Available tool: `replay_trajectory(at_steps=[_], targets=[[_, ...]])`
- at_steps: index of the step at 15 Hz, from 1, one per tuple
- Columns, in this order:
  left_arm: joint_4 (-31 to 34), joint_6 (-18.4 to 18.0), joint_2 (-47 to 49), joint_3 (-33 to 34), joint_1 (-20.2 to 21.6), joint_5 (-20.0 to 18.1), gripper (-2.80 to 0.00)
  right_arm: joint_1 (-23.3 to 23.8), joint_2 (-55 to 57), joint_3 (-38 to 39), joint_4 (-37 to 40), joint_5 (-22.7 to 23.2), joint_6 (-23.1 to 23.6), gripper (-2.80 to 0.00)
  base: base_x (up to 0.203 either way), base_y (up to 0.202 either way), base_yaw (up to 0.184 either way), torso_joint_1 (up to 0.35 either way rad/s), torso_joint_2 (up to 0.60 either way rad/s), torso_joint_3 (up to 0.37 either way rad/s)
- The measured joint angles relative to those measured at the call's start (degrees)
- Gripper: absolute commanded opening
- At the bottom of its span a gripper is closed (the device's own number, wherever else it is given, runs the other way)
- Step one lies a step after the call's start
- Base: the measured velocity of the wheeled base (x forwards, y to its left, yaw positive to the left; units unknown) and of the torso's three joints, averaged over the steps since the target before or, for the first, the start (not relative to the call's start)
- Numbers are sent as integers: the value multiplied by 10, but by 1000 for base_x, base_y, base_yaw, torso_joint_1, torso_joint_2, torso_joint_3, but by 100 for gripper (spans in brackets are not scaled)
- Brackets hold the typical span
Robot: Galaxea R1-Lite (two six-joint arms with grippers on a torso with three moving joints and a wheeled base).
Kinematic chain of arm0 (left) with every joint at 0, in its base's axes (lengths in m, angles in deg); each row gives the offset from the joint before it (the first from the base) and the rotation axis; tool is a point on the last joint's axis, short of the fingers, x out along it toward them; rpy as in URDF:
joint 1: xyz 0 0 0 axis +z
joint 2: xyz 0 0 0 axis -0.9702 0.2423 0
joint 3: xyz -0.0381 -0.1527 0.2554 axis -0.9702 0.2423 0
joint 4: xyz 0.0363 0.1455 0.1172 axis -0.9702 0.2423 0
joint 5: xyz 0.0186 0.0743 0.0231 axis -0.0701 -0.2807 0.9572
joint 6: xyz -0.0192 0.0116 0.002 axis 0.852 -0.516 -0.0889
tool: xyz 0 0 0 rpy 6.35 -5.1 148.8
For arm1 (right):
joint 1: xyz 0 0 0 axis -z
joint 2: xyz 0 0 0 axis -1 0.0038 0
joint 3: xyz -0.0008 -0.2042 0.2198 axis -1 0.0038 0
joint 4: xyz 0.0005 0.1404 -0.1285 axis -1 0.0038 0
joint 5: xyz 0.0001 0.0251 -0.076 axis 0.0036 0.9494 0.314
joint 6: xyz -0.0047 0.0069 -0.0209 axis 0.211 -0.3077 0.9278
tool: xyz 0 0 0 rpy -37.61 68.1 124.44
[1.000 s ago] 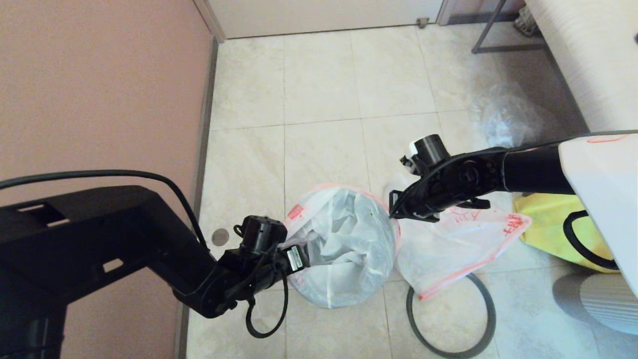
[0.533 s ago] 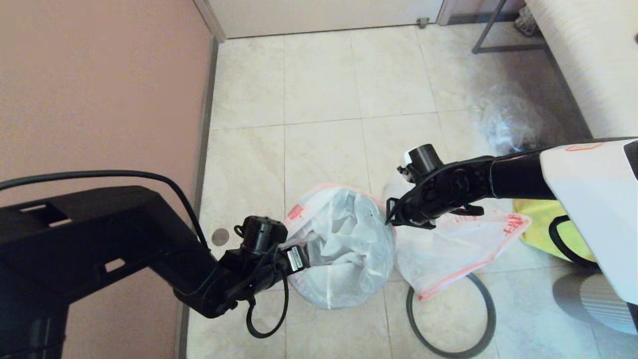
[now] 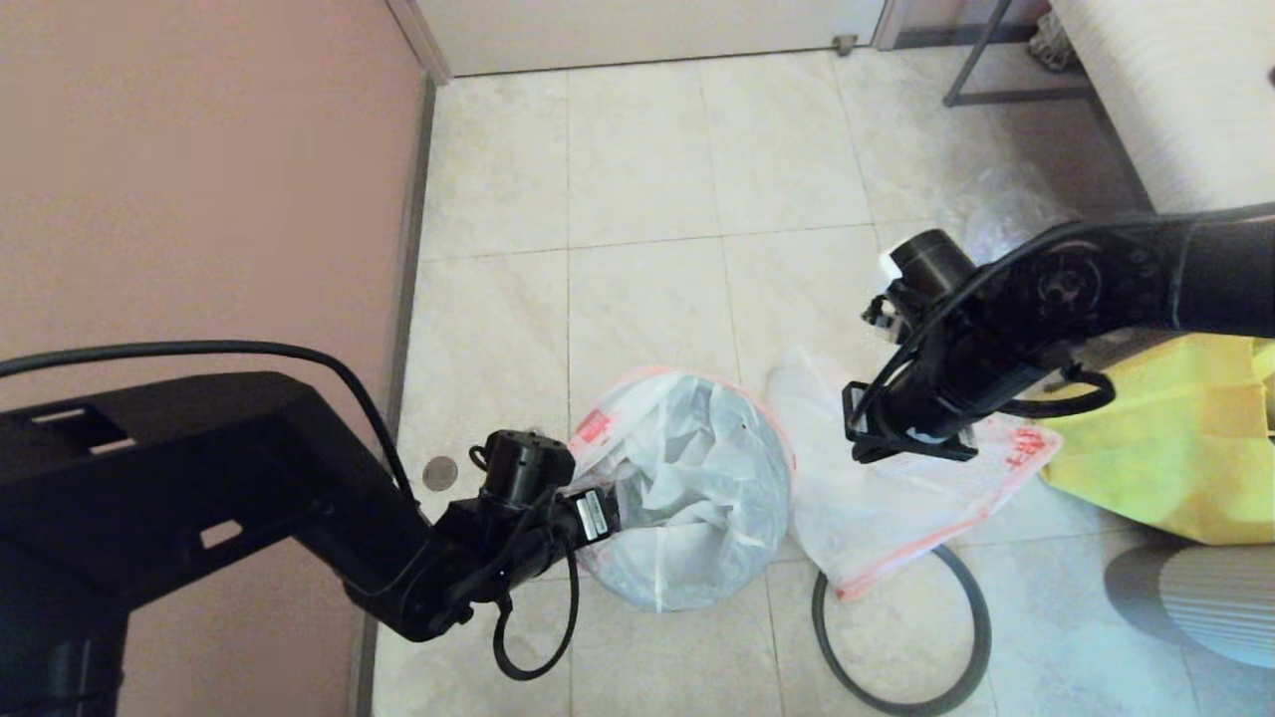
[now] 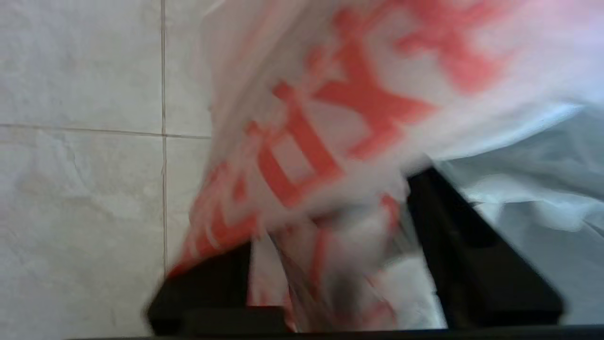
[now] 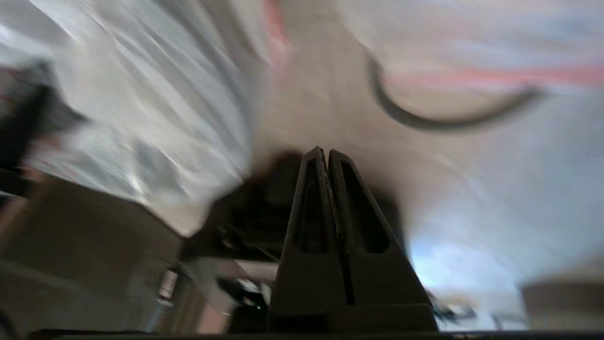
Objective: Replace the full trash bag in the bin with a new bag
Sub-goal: Put the new garbage bag on the trash can
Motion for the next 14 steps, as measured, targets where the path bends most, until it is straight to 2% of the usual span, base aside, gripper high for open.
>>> replay_trajectory(at_steps=[3,8,9,11,14], targets=[[-4,-7,-49,31,-18,0,0,5,-40,9,61,-28,0,-280,0,0,0,0,0,0],[4,-19,-158,85,-61,12,0,1,-55,26,66,-32,0,-280,0,0,0,0,0,0],[8,-27,-177,89,-66,21,-280,1,-55,26,65,-32,0,-280,0,0,0,0,0,0],[22,-45,-208,92,-76,29,-280,-1,-51,27,64,-32,0,-280,0,0,0,0,0,0],[42,-74,-216,86,-79,33,-280,-34,-37,22,53,-33,0,-280,0,0,0,0,0,0]])
